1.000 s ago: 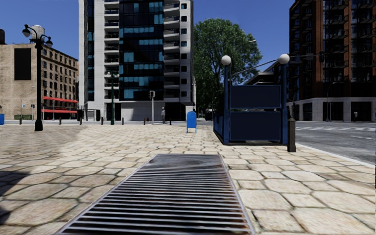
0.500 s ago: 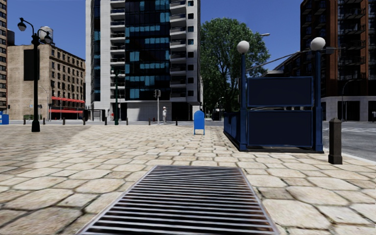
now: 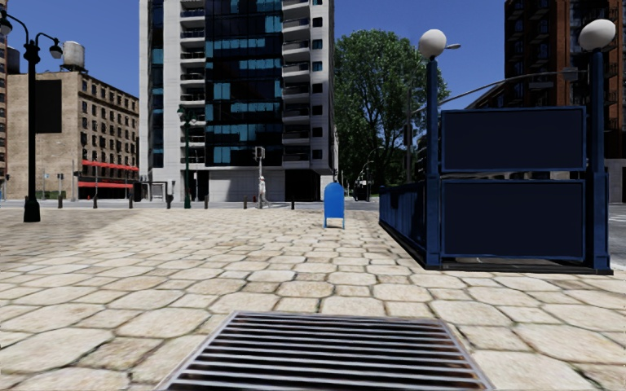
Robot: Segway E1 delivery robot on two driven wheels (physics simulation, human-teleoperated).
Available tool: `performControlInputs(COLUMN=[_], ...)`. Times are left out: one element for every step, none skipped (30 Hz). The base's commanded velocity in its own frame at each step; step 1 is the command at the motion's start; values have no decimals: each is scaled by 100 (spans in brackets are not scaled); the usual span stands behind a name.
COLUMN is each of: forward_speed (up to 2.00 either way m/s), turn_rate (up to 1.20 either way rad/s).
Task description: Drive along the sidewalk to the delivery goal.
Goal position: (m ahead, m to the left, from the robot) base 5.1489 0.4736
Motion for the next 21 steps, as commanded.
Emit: performControlInputs(forward_speed=[200, 200, 200, 200, 200, 200, 200, 200, 200, 200, 200, 200, 200, 200, 200, 200, 200, 200, 200, 200, 200], turn_rate=[0, 0, 0, 0, 0, 0, 0, 0, 0, 9, 17, 25, 30, 36, 36, 37, 38, 38, 38, 38, 38])
